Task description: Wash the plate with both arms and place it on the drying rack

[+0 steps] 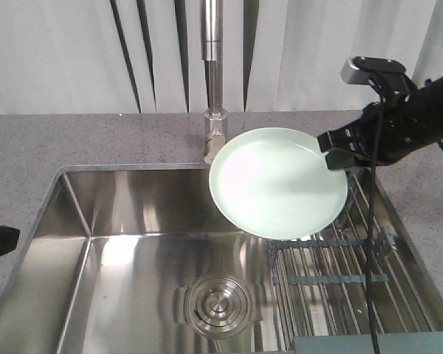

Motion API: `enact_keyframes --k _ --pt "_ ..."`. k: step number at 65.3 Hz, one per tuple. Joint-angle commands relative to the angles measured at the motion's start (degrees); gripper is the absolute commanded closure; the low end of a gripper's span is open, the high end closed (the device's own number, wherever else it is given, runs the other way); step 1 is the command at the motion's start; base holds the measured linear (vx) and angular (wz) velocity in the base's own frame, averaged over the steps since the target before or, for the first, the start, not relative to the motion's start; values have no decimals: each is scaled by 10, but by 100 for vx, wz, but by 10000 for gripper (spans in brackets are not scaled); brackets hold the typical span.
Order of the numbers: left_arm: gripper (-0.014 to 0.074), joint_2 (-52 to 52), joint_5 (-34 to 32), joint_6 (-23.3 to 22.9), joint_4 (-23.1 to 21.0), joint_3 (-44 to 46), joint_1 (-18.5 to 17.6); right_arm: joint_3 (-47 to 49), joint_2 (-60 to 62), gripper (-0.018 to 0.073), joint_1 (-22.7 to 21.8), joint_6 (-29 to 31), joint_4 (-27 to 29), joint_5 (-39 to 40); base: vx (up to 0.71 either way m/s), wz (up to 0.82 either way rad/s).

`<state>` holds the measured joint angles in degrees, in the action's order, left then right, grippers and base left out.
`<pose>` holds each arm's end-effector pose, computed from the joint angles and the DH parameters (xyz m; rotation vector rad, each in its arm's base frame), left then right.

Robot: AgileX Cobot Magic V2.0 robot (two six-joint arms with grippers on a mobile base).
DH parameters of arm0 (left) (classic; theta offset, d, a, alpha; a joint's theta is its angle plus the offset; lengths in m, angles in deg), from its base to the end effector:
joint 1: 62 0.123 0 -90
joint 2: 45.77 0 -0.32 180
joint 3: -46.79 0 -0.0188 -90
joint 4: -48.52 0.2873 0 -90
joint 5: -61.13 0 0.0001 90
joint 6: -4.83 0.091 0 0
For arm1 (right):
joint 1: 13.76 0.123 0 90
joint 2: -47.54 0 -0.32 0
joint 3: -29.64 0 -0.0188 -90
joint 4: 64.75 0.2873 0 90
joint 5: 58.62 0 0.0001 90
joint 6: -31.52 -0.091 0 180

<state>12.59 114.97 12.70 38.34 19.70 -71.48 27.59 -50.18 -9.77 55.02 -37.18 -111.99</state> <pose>0.1717 -0.0418 0.3691 0.3037 2.4063 -0.2342 0.3685 0.0596 0.3368 -0.3611 2.5466 0.4813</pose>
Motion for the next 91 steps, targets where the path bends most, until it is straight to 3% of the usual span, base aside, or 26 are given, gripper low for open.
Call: enact_keyframes --k 1,20,49,74,91 --pt "165 -3 -30 -4 -9 14 0 -31 61 564 -14 13 17 33 0 0" --pt "165 -3 -30 -4 -9 14 0 -143 146 564 9 22 30 49 0 0" --pt "165 -3 -30 -4 -9 14 0 -181 170 564 147 -16 38 115 0 0" --pt "165 -3 -30 -4 -9 14 0 -89 87 564 224 -25 40 119 0 0" --pt "165 -3 -30 -4 -9 14 0 22 10 564 224 -24 21 104 0 0"
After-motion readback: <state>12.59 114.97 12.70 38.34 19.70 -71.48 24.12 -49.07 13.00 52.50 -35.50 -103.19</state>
